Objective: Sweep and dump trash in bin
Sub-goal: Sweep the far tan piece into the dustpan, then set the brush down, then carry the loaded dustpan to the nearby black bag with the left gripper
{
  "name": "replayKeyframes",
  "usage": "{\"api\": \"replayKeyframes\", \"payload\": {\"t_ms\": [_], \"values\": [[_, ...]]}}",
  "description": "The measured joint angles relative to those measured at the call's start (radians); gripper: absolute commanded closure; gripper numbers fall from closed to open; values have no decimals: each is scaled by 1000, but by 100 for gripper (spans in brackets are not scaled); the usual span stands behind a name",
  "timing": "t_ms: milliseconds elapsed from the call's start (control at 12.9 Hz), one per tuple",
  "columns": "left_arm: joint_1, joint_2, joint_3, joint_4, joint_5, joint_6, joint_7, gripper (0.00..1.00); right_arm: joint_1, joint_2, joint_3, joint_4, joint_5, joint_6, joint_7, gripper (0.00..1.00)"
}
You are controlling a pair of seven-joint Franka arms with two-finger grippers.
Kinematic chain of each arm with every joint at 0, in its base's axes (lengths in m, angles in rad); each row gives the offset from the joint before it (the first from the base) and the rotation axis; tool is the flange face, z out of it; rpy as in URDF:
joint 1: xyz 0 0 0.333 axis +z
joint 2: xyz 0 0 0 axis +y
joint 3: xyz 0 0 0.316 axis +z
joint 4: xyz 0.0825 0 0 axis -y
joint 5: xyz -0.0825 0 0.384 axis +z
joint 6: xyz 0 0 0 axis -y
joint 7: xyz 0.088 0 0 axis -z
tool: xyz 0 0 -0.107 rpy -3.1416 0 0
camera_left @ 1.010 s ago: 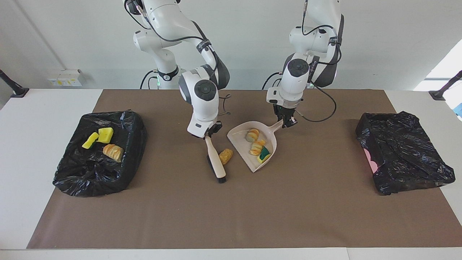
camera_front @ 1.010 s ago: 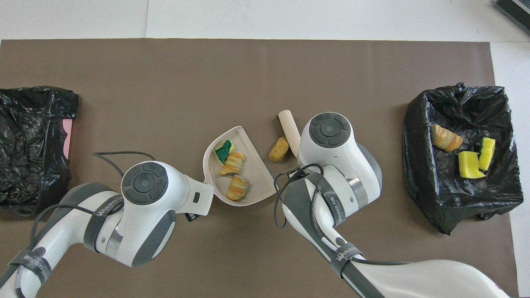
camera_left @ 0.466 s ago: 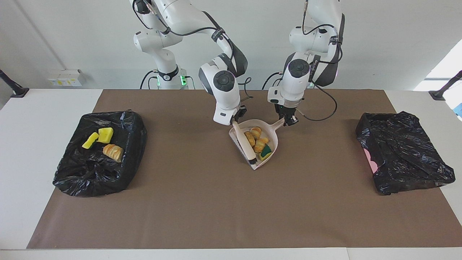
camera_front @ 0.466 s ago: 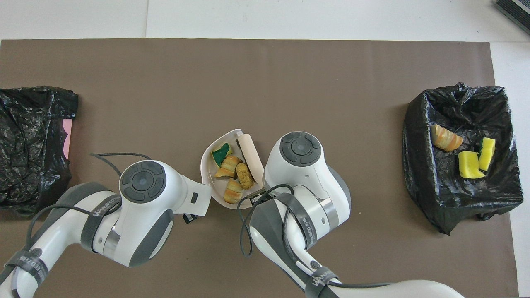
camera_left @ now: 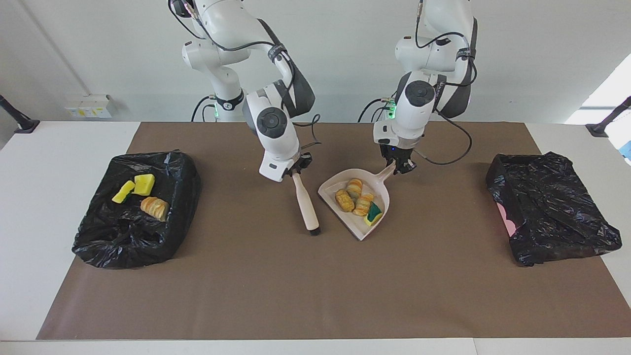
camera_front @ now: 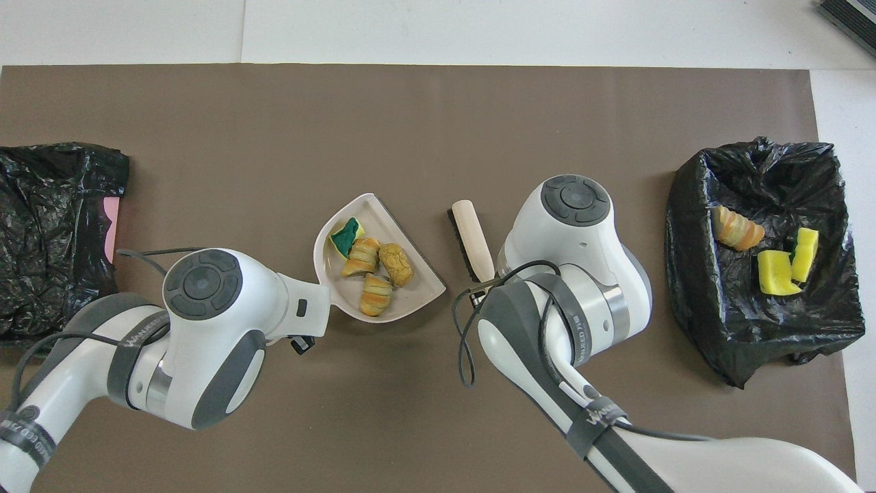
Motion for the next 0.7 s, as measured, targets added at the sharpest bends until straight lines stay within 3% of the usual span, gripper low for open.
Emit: {"api": "replayKeyframes", "payload": {"t_ms": [233,466,699], "values": [[58,-16,4,35,-24,0,-2,100,12,-46,5,-4,-31,-45,118,100],[150,-85,9,62,-27,-32,-3,100,138,-76,13,-38,-47,-10,331,100],[271,-132,11,138,-27,-217,-2,100,269,-109,16,-78,-53,16,502,100]]}}
